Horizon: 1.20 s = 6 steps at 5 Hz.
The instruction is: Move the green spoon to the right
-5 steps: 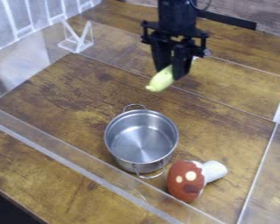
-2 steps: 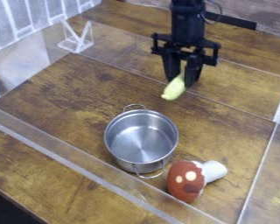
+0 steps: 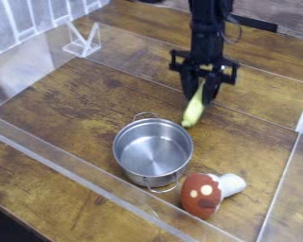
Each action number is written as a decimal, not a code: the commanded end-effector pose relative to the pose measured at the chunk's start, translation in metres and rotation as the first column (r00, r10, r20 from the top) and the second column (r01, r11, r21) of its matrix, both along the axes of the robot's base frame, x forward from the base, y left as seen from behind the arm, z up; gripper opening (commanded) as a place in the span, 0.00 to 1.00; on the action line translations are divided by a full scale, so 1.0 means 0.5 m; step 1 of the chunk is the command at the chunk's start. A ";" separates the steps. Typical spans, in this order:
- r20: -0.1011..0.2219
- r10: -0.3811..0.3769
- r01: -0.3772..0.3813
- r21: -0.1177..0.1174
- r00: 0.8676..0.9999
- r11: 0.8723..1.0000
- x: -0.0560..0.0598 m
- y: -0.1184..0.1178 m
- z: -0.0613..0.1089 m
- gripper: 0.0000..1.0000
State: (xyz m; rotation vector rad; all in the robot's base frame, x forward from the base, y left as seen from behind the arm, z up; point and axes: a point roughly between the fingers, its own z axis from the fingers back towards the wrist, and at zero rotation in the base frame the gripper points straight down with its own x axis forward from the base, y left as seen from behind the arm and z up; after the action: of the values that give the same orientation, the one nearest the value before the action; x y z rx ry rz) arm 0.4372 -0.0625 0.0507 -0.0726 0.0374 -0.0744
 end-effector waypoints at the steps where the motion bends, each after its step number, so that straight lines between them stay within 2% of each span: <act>1: 0.028 -0.043 0.043 -0.012 0.999 0.999 0.029 -0.031 0.019 1.00; 3: -0.105 -0.056 0.051 -0.043 0.993 0.998 -0.002 -0.046 -0.007 1.00; 5: -0.214 -0.091 0.075 -0.081 0.973 0.994 -0.017 -0.038 -0.026 1.00; 6: -0.263 -0.079 0.051 -0.110 0.962 0.993 -0.031 -0.039 -0.034 1.00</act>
State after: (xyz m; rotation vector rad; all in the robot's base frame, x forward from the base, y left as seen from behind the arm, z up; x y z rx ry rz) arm 0.4205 -0.0832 0.0291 -0.1832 0.3240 -0.1326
